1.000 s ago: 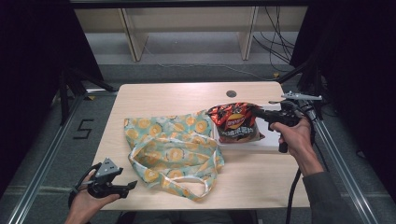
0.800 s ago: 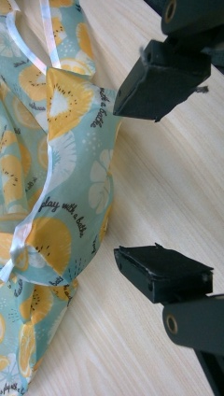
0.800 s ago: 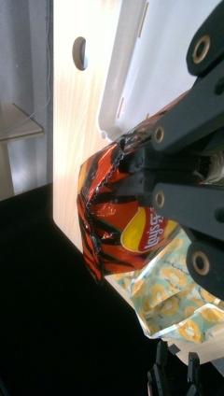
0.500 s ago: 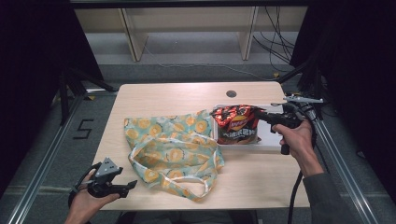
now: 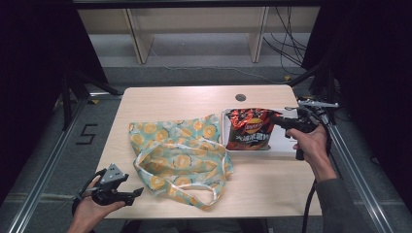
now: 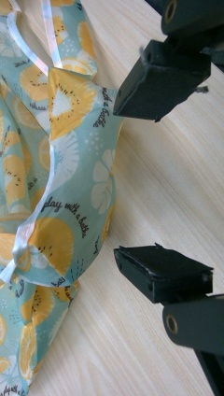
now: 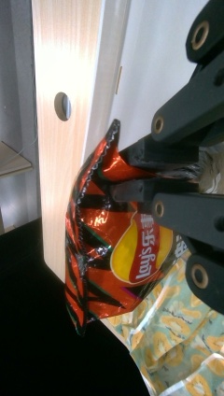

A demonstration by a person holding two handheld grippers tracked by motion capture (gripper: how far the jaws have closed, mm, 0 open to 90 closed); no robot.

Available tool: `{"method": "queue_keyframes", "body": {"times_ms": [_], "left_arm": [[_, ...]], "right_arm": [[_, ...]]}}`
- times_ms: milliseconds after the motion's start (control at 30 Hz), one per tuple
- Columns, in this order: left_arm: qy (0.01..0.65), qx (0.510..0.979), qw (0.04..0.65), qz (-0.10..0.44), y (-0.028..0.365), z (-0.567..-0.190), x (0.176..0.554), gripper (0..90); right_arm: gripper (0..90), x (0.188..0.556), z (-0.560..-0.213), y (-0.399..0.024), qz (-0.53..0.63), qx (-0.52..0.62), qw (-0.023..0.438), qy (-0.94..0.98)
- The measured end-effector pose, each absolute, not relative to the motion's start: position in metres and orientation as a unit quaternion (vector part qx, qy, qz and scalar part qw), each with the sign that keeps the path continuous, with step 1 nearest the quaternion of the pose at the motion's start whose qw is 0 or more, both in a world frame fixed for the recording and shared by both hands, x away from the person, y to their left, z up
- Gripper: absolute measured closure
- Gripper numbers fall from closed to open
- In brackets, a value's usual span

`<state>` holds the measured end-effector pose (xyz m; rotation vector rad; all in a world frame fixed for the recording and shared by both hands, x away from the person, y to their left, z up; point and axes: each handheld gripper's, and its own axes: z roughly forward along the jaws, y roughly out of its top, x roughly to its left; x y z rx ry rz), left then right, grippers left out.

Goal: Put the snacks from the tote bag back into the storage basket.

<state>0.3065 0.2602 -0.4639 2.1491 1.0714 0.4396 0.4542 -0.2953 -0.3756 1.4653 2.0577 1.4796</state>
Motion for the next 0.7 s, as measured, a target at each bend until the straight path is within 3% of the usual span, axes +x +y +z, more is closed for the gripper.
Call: {"method": "queue_keyframes", "body": {"times_ms": [100,167,500,700], "left_arm": [[0.397,0.841,0.327,0.169,0.264,-0.462,0.308,25.9],[0.411,0.824,0.349,0.173,0.261,-0.463,0.307,26.0],[0.403,0.833,0.338,0.172,0.265,-0.459,0.308,26.0],[0.413,0.821,0.353,0.176,0.263,-0.461,0.307,25.6]], "right_arm": [[84.2,0.458,-0.376,-0.292,0.497,0.516,0.092,0.691],[84.3,0.464,-0.378,-0.292,0.496,0.508,0.099,0.698],[89.1,0.486,-0.382,-0.287,0.475,0.502,0.127,0.712],[89.1,0.494,-0.386,-0.286,0.482,0.522,0.113,0.695]]}}
